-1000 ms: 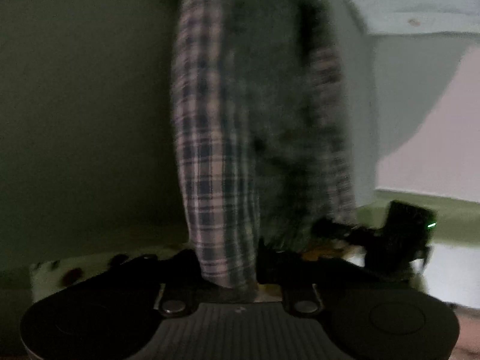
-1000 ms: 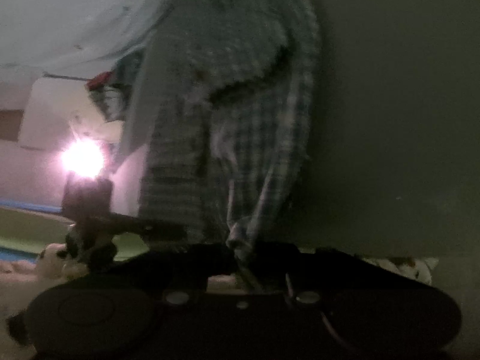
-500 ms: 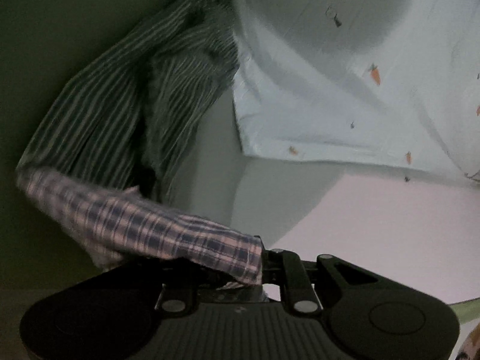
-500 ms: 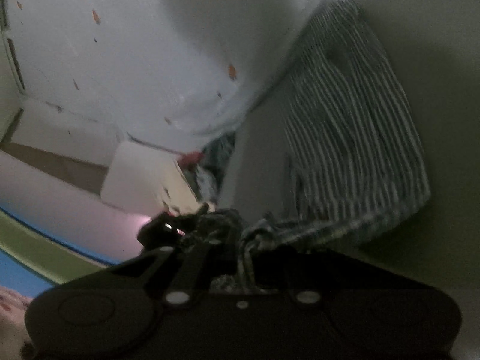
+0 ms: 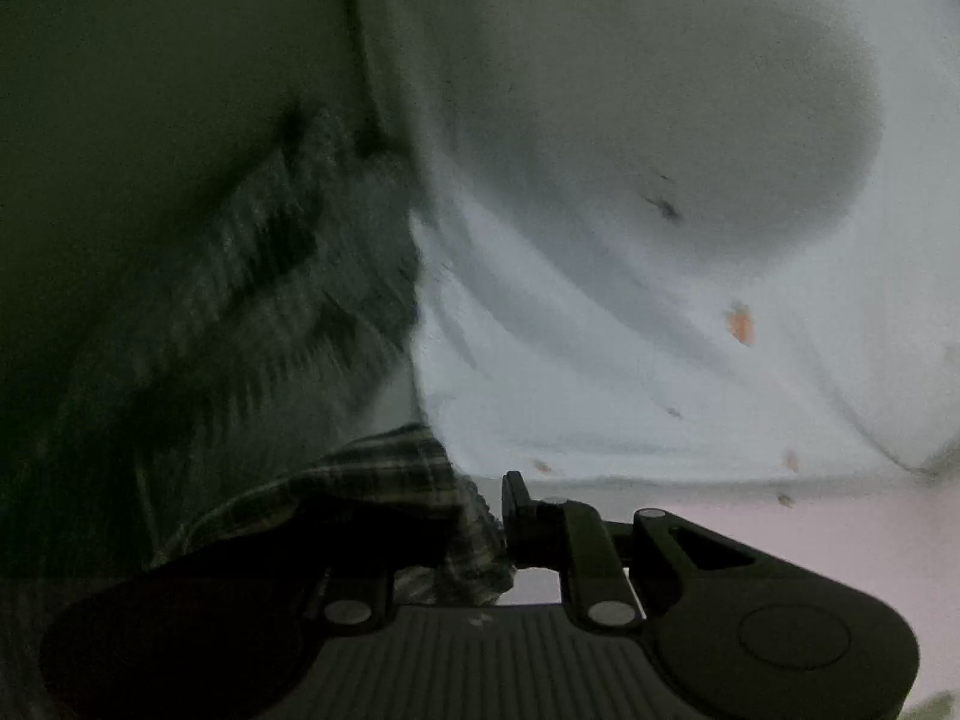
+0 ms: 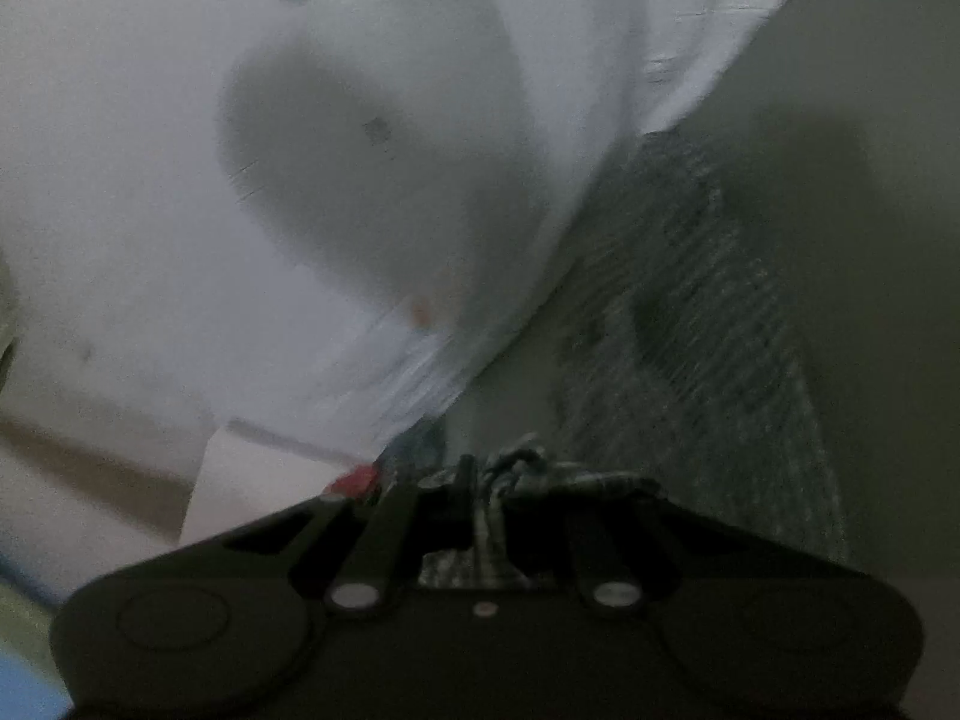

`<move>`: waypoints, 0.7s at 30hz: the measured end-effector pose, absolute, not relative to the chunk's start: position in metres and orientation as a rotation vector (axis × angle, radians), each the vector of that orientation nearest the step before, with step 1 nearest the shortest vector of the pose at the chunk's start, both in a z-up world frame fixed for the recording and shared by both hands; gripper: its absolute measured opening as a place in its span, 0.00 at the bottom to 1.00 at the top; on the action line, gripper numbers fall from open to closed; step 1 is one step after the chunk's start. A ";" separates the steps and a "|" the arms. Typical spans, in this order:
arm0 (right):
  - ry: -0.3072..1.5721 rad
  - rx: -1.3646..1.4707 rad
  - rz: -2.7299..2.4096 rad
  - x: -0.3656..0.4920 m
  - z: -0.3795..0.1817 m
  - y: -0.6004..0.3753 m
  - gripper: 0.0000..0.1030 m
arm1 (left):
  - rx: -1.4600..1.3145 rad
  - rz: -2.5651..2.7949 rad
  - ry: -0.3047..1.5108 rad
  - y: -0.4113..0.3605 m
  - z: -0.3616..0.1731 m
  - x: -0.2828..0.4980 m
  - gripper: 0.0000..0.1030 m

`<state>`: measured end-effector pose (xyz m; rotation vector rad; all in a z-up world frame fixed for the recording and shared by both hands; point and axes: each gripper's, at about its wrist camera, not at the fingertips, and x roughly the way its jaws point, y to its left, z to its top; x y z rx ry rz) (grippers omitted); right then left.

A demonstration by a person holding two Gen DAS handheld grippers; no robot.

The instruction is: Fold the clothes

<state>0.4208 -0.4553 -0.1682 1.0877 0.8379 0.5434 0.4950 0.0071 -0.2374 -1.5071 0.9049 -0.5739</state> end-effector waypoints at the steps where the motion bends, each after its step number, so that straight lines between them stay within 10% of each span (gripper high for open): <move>1: 0.861 1.109 0.503 0.435 -0.177 -0.455 0.15 | -1.508 -0.540 0.926 0.007 -0.244 0.507 0.25; 6: 0.909 1.173 0.361 0.483 -0.208 -0.455 0.49 | -1.516 -0.384 1.006 0.012 -0.273 0.559 0.65; 10: 0.867 1.201 0.358 0.491 -0.202 -0.457 0.54 | -1.457 -0.387 0.943 0.023 -0.258 0.571 0.81; 21: 0.999 0.691 0.301 0.423 -0.191 -0.438 0.56 | -0.839 -0.332 1.004 -0.019 -0.193 0.502 0.83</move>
